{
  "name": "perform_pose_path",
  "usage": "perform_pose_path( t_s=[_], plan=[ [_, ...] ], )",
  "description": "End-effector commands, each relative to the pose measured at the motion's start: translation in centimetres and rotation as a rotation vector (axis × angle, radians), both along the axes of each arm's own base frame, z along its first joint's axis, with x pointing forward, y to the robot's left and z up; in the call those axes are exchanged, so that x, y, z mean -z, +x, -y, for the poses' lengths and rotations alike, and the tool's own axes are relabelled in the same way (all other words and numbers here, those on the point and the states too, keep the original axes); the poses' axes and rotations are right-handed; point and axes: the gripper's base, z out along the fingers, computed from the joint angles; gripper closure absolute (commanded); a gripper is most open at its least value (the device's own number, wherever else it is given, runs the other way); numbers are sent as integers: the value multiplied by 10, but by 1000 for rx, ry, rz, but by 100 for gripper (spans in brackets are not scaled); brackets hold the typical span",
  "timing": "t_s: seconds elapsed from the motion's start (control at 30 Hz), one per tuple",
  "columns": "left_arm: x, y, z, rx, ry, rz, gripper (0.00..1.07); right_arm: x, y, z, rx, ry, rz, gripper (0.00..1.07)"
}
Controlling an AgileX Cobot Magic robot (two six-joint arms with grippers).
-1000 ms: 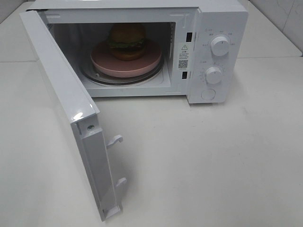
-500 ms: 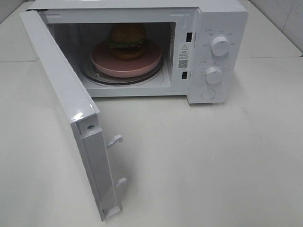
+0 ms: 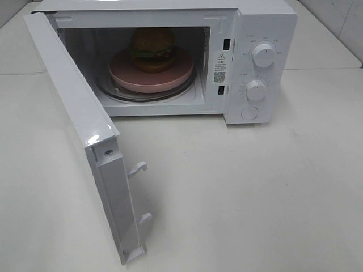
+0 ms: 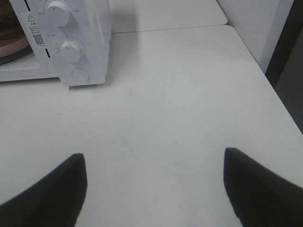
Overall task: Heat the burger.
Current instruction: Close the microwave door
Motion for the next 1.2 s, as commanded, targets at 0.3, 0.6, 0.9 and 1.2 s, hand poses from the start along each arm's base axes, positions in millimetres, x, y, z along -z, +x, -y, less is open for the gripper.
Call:
perform_pose_path(
  t_s=[0.3, 0.6, 0.9, 1.2],
  plan=[
    [-1, -2, 0, -7, -3, 26, 6, 1, -4, 0, 8, 3, 32, 32],
    [-1, -2, 0, -7, -3, 26, 6, 1, -4, 0, 8, 3, 32, 32],
    [-1, -2, 0, -7, -3, 26, 6, 1, -4, 0, 8, 3, 32, 32],
    [-2, -2, 1, -2, -11, 28, 6, 1, -4, 0, 8, 3, 32, 32]
  ],
)
